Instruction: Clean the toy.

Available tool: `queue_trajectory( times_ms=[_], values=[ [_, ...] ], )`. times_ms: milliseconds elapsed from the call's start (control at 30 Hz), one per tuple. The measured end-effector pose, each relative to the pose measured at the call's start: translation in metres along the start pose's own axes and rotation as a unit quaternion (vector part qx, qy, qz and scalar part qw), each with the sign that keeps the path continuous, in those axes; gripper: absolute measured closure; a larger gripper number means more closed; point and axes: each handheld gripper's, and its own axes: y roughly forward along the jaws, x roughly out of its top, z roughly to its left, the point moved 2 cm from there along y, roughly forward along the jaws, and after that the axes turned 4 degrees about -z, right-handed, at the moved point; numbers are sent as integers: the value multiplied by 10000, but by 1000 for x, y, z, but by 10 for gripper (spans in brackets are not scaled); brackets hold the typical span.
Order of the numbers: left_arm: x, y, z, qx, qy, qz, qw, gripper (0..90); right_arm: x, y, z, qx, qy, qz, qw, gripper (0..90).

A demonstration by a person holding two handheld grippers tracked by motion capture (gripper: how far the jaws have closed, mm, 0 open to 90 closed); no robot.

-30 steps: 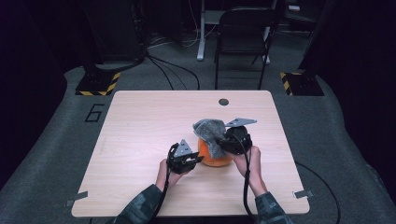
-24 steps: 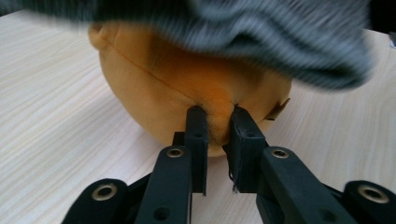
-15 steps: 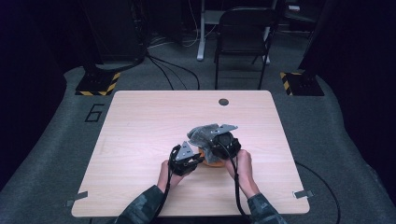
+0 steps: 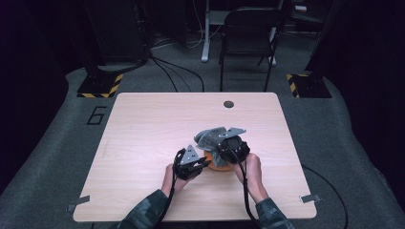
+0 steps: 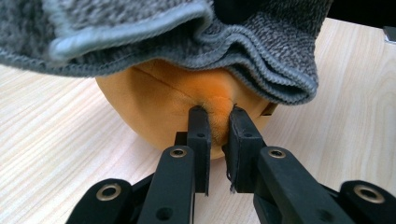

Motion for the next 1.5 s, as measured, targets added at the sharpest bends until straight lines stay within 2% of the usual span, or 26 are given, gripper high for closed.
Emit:
queue_trajectory(
  times_ms=[233, 400, 600, 933, 1067, 1200, 1267, 1433, 1500],
  values=[
    [1, 1, 0, -22, 8, -8, 10000, 811, -5, -5, -12, -91, 83, 5, 9999, 739],
    [1, 1, 0, -38, 38, 32, 10000, 810, -13, -10, -28, -335, 307, 70, 9989, 736],
    [1, 2, -1, -45, 33, 64, 10000, 810, -25, -9, -45, -447, 597, 185, 9970, 733],
    [0, 2, 0, -55, 24, 65, 10000, 810, -40, -2, -66, -524, 852, 369, 9943, 732],
    [0, 3, -1, -64, 29, 49, 10000, 809, -49, 4, -75, -427, 1045, 453, 9926, 730],
    [0, 2, 0, -57, 12, 60, 10000, 809, -58, 10, -84, -484, 1174, 597, 9901, 730],
    [0, 3, 0, -59, -7, 53, 10000, 809, -66, 16, -88, -522, 1320, 791, 9867, 730],
    [0, 2, 0, -43, -6, 44, 10000, 808, -86, 36, -95, -452, 1394, 1178, 9822, 729],
    [0, 2, 0, -45, 0, 36, 10000, 808, -88, 37, -98, -330, 1537, 1148, 9809, 729]
  ],
)
